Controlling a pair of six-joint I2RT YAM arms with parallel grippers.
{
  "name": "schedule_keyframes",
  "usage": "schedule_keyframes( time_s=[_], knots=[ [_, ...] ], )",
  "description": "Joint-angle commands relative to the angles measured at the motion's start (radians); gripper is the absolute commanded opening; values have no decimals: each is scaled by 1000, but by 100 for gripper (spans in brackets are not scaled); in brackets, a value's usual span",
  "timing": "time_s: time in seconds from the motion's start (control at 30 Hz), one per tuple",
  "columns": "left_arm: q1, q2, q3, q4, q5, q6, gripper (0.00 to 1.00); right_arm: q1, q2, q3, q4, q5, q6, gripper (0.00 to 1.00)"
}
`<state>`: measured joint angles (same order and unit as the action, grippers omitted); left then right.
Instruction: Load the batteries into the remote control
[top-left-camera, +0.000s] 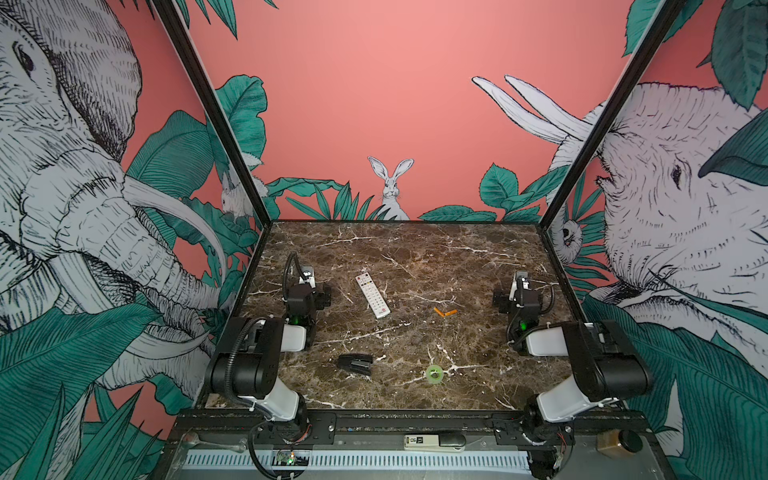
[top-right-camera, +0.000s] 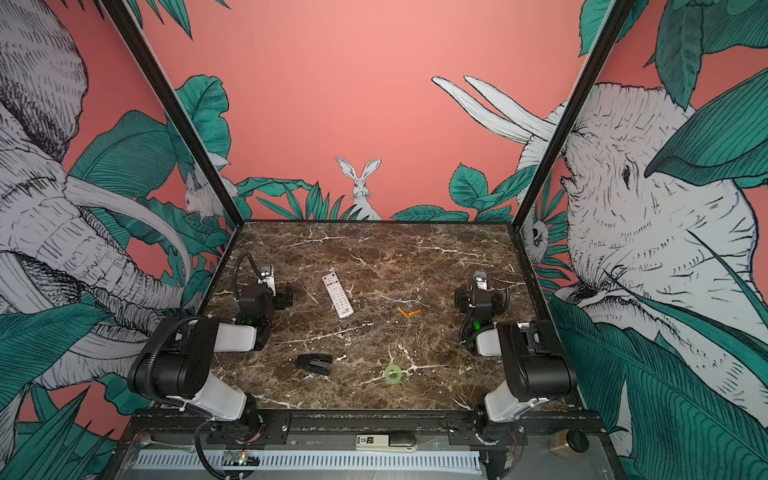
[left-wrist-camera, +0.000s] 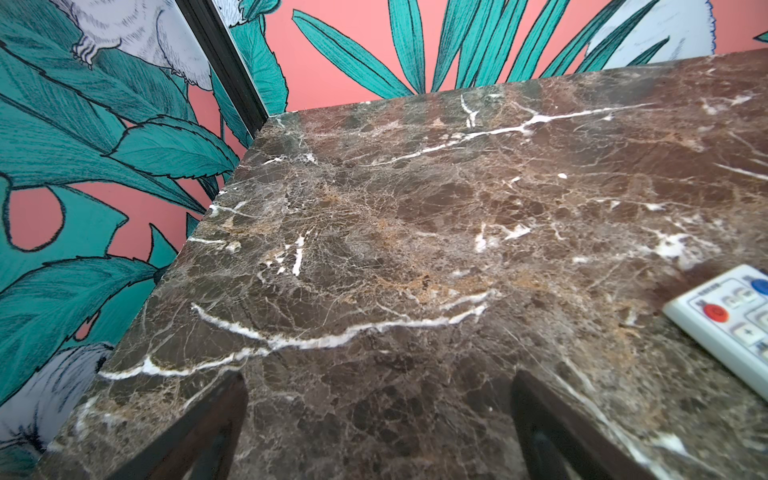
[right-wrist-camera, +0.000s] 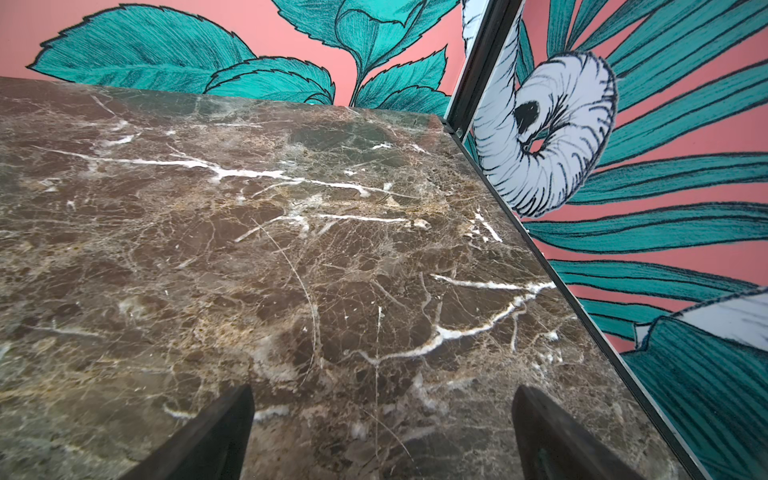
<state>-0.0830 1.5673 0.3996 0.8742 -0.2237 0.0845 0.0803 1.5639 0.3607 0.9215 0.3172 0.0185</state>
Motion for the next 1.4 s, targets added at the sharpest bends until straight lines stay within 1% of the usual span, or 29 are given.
schedule_keyframes(
  time_s=[0.0, 0.13, 0.2, 0.23, 0.3, 0.37, 0.4, 0.47, 0.5, 0.6, 0.63, 0.7, 0.77, 0.87, 0.9, 0.93, 1.0, 1.07, 1.17, 1.27, 1.37],
  knots=[
    [4, -14, -3, 24, 7, 9, 100, -4, -14, 11, 29, 0, 2, 99],
    [3, -16, -5, 25, 7, 9, 100, -4, -17, 6, 41, 11, 0, 99],
    [4, -20, -5, 37, 1, 10, 100, -4, -42, -2, 35, 14, 1, 99],
    [3, -34, 1, 15, -4, 15, 99, -4, -75, -7, 20, 12, -1, 99],
    [3, -95, 30, -99, -3, 12, 100, -2, -155, -12, -41, 0, -9, 99],
    [4, -172, 72, -270, -19, -16, 99, -1, -239, -12, -113, -2, -8, 99],
    [4, -205, 80, -312, -24, -25, 100, 2, -274, -3, -154, 5, -2, 99],
    [2, -281, 113, -437, -21, -60, 100, 3, -372, 34, -316, 33, 71, 99],
    [2, -312, 130, -509, -14, -83, 99, 5, -412, 55, -398, 26, 103, 99],
    [-10, -394, 219, -774, -19, -216, 100, 10, -516, 145, -670, -18, 216, 99],
    [-21, -409, 259, -866, -7, -251, 100, 10, -533, 187, -770, -50, 246, 99],
    [-44, -419, 325, -1000, 47, -303, 100, 16, -548, 250, -898, -154, 259, 99],
    [-66, -399, 390, -1121, 136, -362, 100, 39, -556, 288, -986, -226, 271, 99],
    [-110, -320, 479, -1205, 278, -422, 100, 93, -567, 314, -1061, -255, 278, 99],
    [-137, -285, 507, -1223, 311, -430, 100, 112, -568, 319, -1079, -260, 280, 99],
    [-177, -250, 534, -1234, 321, -436, 100, 131, -565, 327, -1098, -270, 285, 99],
    [-244, -186, 582, -1246, 309, -441, 100, 159, -547, 352, -1135, -295, 287, 99],
    [-286, -110, 631, -1252, 299, -459, 100, 191, -522, 380, -1170, -311, 275, 99],
    [-311, -9, 687, -1247, 304, -491, 100, 243, -483, 403, -1189, -313, 254, 99],
    [-330, 65, 731, -1255, 274, -522, 100, 289, -438, 415, -1193, -308, 241, 99],
    [-344, 114, 755, -1257, 241, -546, 100, 316, -403, 410, -1162, -327, 246, 99]
  ],
)
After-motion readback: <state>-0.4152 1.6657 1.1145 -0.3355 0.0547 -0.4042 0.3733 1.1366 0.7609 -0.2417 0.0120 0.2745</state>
